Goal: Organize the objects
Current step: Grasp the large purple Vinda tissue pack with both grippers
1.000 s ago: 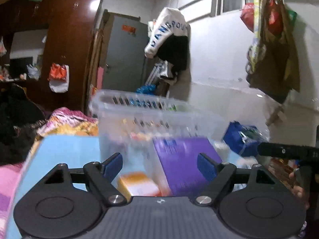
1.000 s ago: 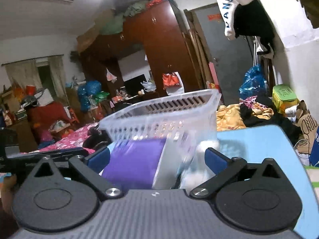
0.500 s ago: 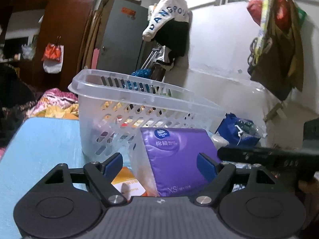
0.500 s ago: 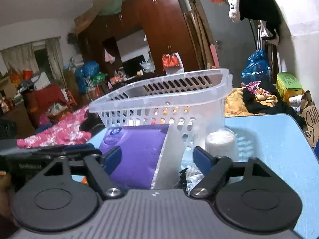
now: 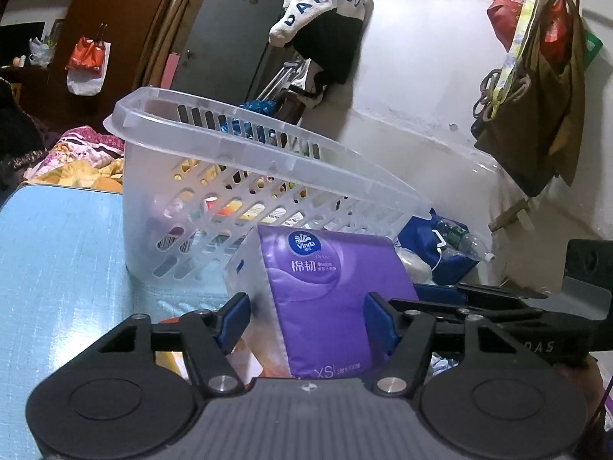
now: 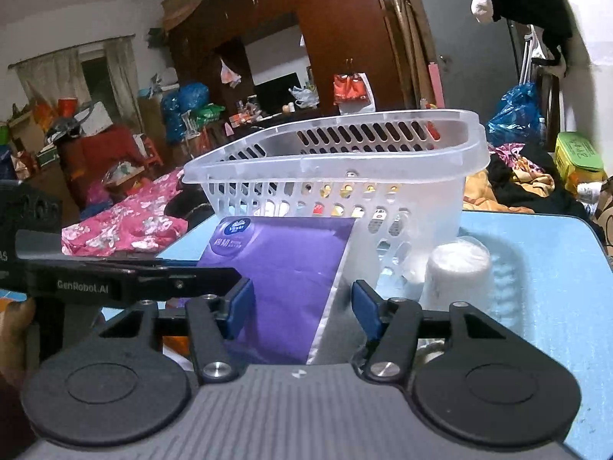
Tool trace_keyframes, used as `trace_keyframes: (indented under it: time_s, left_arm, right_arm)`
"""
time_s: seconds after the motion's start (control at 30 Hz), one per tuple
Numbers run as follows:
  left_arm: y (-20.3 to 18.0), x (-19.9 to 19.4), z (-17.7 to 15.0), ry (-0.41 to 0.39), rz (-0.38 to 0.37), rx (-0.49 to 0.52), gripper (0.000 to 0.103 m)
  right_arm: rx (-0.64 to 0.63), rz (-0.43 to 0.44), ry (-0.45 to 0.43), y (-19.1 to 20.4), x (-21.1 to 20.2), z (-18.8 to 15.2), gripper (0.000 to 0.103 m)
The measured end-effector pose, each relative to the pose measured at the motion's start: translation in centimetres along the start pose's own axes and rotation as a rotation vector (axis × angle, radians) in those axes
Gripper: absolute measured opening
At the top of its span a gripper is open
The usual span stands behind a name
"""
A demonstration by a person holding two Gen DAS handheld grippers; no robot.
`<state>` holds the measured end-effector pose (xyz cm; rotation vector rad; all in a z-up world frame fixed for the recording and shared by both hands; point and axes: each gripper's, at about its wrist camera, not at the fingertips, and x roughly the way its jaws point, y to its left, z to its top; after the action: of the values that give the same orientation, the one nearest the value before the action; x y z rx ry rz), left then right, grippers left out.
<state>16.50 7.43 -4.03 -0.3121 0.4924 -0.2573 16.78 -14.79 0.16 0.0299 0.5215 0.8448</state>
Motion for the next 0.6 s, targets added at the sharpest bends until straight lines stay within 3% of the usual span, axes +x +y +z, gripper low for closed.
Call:
trace_keyframes:
  time_s: [0.37,0.6]
  left_arm:
    - [0.0,-0.6,-0.4,-0.02,-0.005,0.015,0.06]
    - [-1.7,-2.4,-1.1,-0.104,0.021,0.08,0.059]
  right_arm:
    - [-0.073,-0.028,-0.013,0.9,-0.2,0.0,0.053]
    - [-0.144,-0.074,-0.079,2.5,-1.6,-0.1,0.048]
